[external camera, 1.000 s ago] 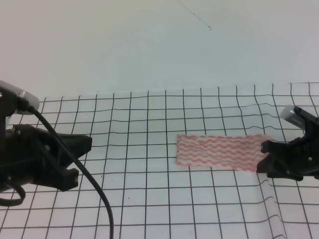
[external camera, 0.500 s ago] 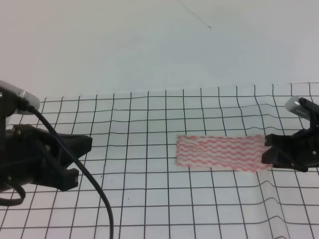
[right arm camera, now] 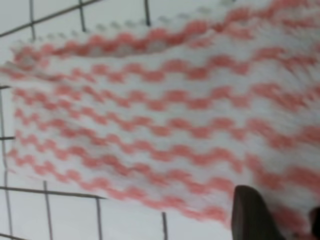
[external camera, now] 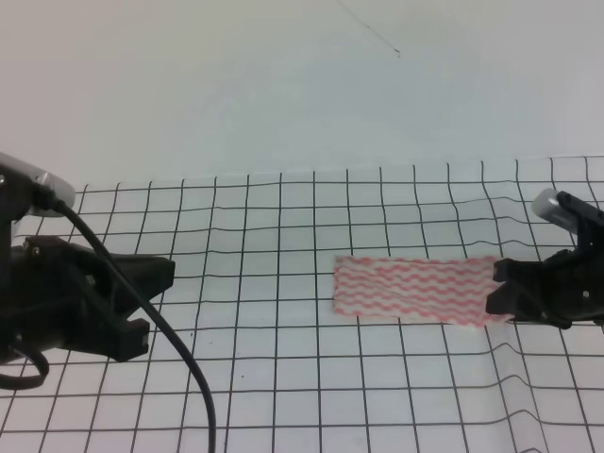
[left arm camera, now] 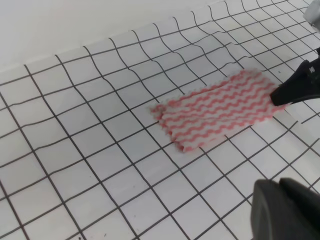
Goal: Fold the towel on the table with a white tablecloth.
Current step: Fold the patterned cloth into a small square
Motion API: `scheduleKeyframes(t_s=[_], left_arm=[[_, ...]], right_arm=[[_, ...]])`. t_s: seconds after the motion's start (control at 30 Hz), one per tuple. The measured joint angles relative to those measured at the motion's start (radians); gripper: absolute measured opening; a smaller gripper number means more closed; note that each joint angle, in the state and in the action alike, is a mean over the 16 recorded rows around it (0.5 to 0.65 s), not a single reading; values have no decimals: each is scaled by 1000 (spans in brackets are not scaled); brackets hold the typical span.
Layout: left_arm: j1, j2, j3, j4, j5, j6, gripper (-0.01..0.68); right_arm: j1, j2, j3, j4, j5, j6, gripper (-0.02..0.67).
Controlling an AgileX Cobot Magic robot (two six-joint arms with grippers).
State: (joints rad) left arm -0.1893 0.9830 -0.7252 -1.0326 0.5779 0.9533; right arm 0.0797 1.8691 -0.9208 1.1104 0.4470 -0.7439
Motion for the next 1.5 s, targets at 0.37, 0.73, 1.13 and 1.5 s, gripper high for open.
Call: scheduleKeyframes(t_s=[0.37, 0.73, 1.13, 1.5], left_arm=[[0, 0, 0, 0, 4, 2, 0], [0, 0, 0, 0, 8, 2, 0], [0, 0, 0, 0, 8, 2, 0], [0, 0, 0, 0, 7, 7, -1]], right_arm=[[0, -45, 0, 31, 1, -66, 86], [0, -53, 0, 26, 10, -76, 33], [0, -52, 0, 19, 24, -77, 156], [0, -19, -1, 4, 37, -81, 192]])
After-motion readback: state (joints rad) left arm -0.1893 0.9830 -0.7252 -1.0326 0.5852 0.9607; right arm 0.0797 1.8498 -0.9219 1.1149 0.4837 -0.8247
